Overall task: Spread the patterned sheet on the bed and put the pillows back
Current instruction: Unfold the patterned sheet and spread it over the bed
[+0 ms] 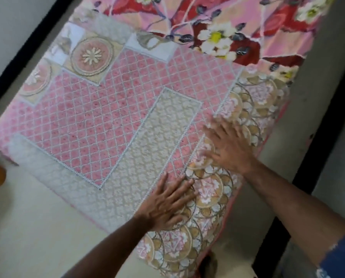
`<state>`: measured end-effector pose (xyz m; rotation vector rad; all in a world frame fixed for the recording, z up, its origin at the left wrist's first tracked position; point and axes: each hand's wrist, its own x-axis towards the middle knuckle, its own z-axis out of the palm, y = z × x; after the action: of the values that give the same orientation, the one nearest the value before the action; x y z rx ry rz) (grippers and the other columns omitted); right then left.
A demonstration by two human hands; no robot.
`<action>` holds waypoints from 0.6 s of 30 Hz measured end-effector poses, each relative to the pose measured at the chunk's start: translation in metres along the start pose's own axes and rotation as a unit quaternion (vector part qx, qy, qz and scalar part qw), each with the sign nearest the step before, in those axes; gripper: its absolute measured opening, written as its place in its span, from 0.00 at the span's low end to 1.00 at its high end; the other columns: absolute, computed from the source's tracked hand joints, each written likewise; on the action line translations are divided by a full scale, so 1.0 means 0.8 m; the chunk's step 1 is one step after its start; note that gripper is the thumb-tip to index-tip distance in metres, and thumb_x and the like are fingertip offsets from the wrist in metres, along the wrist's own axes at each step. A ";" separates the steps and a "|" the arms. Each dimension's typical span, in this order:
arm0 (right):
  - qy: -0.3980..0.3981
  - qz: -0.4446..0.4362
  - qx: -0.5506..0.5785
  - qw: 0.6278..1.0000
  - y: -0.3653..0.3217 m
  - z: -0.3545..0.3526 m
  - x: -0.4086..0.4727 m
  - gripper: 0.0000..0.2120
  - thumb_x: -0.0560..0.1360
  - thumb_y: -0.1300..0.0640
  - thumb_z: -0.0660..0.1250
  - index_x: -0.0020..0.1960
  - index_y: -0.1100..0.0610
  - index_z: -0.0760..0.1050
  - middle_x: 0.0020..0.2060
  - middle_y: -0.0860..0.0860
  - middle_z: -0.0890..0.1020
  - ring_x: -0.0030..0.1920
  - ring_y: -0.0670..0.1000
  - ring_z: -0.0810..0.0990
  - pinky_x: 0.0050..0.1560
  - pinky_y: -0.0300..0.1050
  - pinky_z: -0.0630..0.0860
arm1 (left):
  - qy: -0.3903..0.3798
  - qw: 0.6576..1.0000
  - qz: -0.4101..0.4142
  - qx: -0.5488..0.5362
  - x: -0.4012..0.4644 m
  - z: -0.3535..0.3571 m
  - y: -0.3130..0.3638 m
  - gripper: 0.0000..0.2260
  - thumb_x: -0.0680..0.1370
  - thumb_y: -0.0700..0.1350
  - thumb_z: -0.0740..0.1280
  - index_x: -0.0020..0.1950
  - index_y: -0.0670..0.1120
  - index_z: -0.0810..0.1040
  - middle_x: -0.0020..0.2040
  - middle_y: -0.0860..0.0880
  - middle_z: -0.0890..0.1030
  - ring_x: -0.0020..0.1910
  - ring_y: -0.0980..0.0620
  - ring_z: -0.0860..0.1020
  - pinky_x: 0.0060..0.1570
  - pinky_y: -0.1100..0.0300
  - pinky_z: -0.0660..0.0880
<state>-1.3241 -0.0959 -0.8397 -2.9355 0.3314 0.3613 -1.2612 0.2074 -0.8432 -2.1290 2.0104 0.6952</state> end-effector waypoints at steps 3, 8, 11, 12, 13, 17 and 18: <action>0.018 0.055 -0.008 0.998 0.052 -0.014 0.050 0.39 0.77 0.28 0.44 0.83 0.46 0.48 0.83 0.53 0.49 0.81 0.59 0.50 0.78 0.66 0.48 | 0.009 1.000 -0.009 -0.017 -0.004 0.003 0.005 0.32 0.84 0.64 0.49 0.83 0.53 0.44 0.84 0.48 0.45 0.82 0.42 0.47 0.75 0.34 0.41; 0.056 0.192 0.014 0.980 0.107 -0.041 0.104 0.36 0.78 0.37 0.50 0.81 0.55 0.54 0.81 0.58 0.56 0.80 0.62 0.53 0.75 0.69 0.55 | 0.026 0.983 -0.171 -0.064 -0.005 -0.017 -0.026 0.33 0.84 0.65 0.49 0.83 0.53 0.41 0.83 0.50 0.39 0.82 0.43 0.42 0.75 0.34 0.42; 0.066 0.062 -0.003 0.996 0.080 -0.050 0.130 0.35 0.81 0.40 0.48 0.82 0.57 0.49 0.82 0.58 0.52 0.81 0.60 0.51 0.77 0.67 0.53 | 0.074 0.885 -0.438 -0.137 -0.012 -0.025 -0.076 0.33 0.84 0.64 0.46 0.82 0.52 0.37 0.82 0.49 0.34 0.82 0.43 0.37 0.76 0.32 0.37; 0.054 -0.012 -0.002 0.998 0.060 -0.054 0.145 0.35 0.82 0.40 0.50 0.82 0.56 0.49 0.82 0.57 0.52 0.82 0.59 0.50 0.78 0.67 0.51 | 0.088 0.842 -0.505 -0.166 -0.016 -0.025 -0.095 0.34 0.83 0.65 0.47 0.82 0.52 0.36 0.82 0.49 0.33 0.81 0.44 0.35 0.76 0.33 0.35; 0.026 -0.084 0.012 0.996 0.036 -0.057 0.160 0.34 0.82 0.41 0.53 0.82 0.55 0.49 0.82 0.55 0.51 0.82 0.58 0.50 0.78 0.66 0.51 | 0.099 0.806 -0.549 -0.196 -0.016 -0.026 -0.110 0.35 0.82 0.65 0.47 0.82 0.53 0.35 0.82 0.50 0.33 0.81 0.45 0.34 0.76 0.34 0.34; -0.098 -0.418 0.021 0.903 -0.090 -0.039 0.189 0.33 0.81 0.40 0.53 0.82 0.51 0.53 0.82 0.53 0.53 0.82 0.56 0.49 0.78 0.64 0.42 | 0.128 0.742 -0.599 -0.272 0.002 -0.035 -0.139 0.34 0.80 0.68 0.43 0.81 0.57 0.33 0.81 0.54 0.30 0.79 0.49 0.30 0.75 0.32 0.35; -0.089 -0.476 -0.027 0.875 -0.108 -0.033 0.199 0.32 0.81 0.40 0.53 0.81 0.51 0.55 0.82 0.53 0.55 0.82 0.56 0.51 0.78 0.64 0.42 | 0.132 0.738 -0.599 -0.280 0.012 -0.039 -0.144 0.34 0.80 0.69 0.42 0.81 0.57 0.33 0.81 0.54 0.30 0.79 0.50 0.30 0.74 0.30 0.36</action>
<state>-1.1471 -0.0495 -0.8432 -2.6514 -1.1180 0.4616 -1.1415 0.1982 -0.8437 -3.2537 0.0449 0.7507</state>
